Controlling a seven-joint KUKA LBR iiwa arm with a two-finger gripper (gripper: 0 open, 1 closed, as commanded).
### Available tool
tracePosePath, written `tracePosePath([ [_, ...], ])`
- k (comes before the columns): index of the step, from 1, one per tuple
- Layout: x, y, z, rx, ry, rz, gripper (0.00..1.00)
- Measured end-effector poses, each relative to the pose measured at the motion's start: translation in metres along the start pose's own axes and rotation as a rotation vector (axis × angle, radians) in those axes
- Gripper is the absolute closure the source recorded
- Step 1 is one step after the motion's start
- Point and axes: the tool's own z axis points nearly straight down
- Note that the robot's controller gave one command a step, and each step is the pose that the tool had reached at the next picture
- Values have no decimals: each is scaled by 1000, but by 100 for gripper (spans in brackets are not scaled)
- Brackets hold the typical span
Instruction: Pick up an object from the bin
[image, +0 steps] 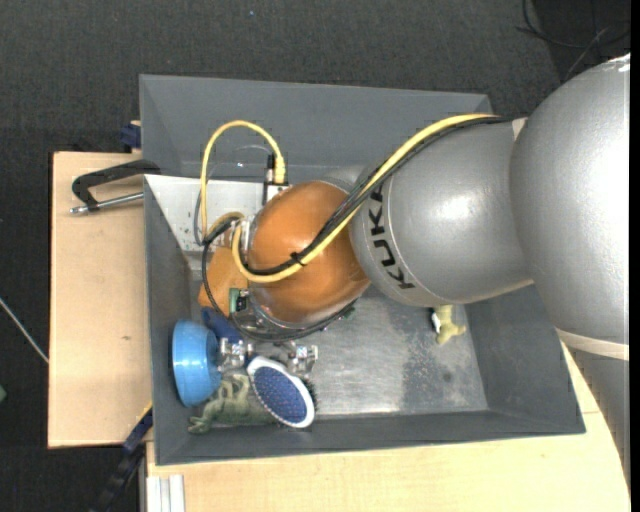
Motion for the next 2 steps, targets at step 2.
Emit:
tracePosePath([
  [2, 4, -6, 22, -27, 6, -157, 0],
])
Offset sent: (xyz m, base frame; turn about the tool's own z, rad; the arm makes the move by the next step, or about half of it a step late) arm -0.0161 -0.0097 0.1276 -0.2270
